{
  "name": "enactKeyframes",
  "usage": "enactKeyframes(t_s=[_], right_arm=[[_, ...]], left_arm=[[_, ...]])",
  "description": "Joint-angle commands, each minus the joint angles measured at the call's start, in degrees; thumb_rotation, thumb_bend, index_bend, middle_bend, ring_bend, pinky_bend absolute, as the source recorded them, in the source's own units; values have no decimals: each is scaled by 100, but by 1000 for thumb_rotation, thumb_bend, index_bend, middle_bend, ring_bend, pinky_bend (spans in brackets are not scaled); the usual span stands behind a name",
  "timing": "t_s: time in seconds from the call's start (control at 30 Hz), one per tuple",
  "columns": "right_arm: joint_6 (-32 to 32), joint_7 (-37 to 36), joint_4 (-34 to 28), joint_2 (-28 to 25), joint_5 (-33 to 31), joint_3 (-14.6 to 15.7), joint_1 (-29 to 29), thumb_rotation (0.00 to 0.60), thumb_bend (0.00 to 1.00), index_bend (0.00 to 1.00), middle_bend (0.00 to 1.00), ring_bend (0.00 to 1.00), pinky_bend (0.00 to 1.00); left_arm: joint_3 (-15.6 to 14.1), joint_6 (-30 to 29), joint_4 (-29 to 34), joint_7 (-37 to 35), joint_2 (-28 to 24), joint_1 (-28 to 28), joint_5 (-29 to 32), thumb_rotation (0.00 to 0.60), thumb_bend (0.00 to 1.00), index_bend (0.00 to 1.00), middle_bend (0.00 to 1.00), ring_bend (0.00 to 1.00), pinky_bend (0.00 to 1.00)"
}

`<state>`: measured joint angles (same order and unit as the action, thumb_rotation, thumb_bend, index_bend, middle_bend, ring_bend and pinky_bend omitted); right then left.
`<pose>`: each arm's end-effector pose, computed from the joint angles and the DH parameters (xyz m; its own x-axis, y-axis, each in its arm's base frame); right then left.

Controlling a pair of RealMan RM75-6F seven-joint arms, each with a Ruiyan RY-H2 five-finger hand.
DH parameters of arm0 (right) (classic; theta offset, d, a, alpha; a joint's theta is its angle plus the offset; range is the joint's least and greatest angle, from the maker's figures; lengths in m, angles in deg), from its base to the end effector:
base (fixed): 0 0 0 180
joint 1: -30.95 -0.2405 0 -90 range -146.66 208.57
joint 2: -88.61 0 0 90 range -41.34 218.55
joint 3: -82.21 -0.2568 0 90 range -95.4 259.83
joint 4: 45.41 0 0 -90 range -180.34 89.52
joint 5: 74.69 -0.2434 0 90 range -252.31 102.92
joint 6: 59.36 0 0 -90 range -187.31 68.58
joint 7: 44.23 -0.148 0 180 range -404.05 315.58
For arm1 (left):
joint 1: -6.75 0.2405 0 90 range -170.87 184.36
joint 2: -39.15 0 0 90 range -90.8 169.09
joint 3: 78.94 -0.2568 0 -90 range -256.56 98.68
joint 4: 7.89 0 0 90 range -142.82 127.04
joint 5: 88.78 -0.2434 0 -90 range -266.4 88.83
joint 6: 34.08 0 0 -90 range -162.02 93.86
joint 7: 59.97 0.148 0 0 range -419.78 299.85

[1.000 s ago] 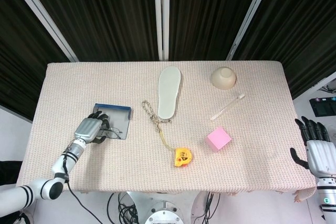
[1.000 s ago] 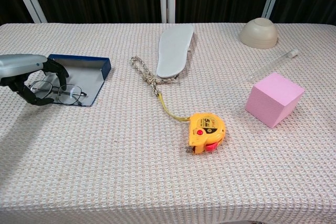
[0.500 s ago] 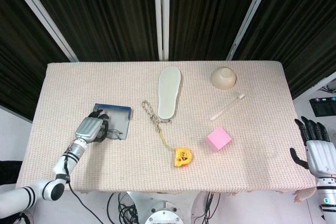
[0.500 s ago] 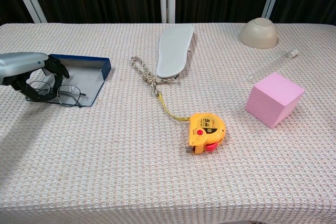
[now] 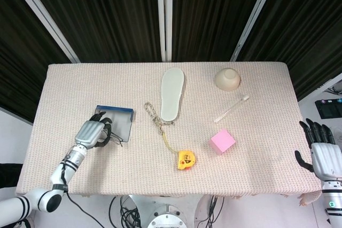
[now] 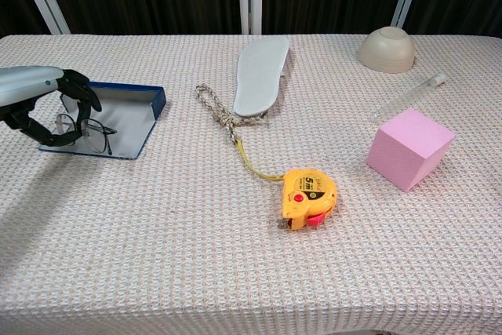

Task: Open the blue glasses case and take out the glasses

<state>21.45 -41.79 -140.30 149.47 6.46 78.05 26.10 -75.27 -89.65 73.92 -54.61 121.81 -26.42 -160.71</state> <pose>-0.3340 -0.1923 0.1411 0.4319 -0.0561 0.9002 -0.8979 0.0679 0.4350 -0.2417 0.3207 -0.0237 0.3977 0.3496 0.8483 0.9098 -0.2700 -0.3152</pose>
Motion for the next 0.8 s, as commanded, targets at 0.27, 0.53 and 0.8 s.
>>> enactKeyframes(t_s=[0.27,0.53,0.8], right_arm=[[32,-62,-20,-39,45,14,20,600,329,0,0,0,0],[57,-102,-31,-62,77,24,35,600,329,0,0,0,0],[42,-93,-32,-59,60,20,30,600,330,0,0,0,0]], left_arm=[[-466,-278,1103,728,-499,287,-323,600,468,774,251,19,116],[-746,-239,1674,1604,-647,394,-120,600,468,775,251,19,115],[-707,-158,1609,1681,-540,376,-12,600,457,585,237,19,113]])
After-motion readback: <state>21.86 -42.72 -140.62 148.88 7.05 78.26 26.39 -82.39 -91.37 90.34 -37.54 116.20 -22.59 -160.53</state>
